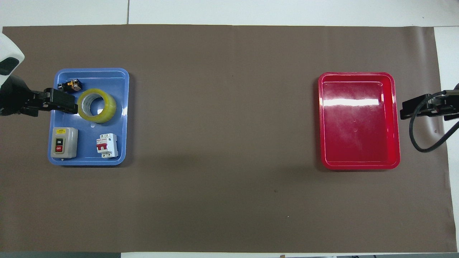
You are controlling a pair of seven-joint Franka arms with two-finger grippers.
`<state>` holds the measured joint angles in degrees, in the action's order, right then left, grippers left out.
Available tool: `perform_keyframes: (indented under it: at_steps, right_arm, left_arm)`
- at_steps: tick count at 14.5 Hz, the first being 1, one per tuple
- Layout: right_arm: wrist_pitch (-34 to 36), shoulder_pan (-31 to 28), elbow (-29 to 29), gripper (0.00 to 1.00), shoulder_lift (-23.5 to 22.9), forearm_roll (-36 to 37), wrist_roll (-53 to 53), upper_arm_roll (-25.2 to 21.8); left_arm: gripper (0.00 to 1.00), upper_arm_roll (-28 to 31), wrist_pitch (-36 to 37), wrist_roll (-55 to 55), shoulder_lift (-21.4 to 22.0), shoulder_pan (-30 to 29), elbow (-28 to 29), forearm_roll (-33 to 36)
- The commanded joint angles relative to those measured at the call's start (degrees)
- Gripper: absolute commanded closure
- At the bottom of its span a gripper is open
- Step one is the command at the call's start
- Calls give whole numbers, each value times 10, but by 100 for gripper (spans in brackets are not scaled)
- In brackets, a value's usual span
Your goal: Place and move tape with both arms
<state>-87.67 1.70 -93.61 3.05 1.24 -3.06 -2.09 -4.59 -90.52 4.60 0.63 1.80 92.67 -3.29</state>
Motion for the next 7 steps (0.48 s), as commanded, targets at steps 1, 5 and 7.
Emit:
perform_keyframes:
  at_steps: [1, 5, 7]
  right_arm:
    - [-4, -4, -5, 0, 6, -12, -2, 2]
    - [-4, -4, -5, 0, 6, -12, -2, 2]
    - [-4, -4, -5, 0, 6, -12, -2, 2]
  left_arm:
    - [0, 2, -27, 2, -17, -20, 3, 11]
    - [0, 3, -124, -4, -57, -47, 49, 13]
    - [0, 3, -197, -6, -86, -64, 81, 16]
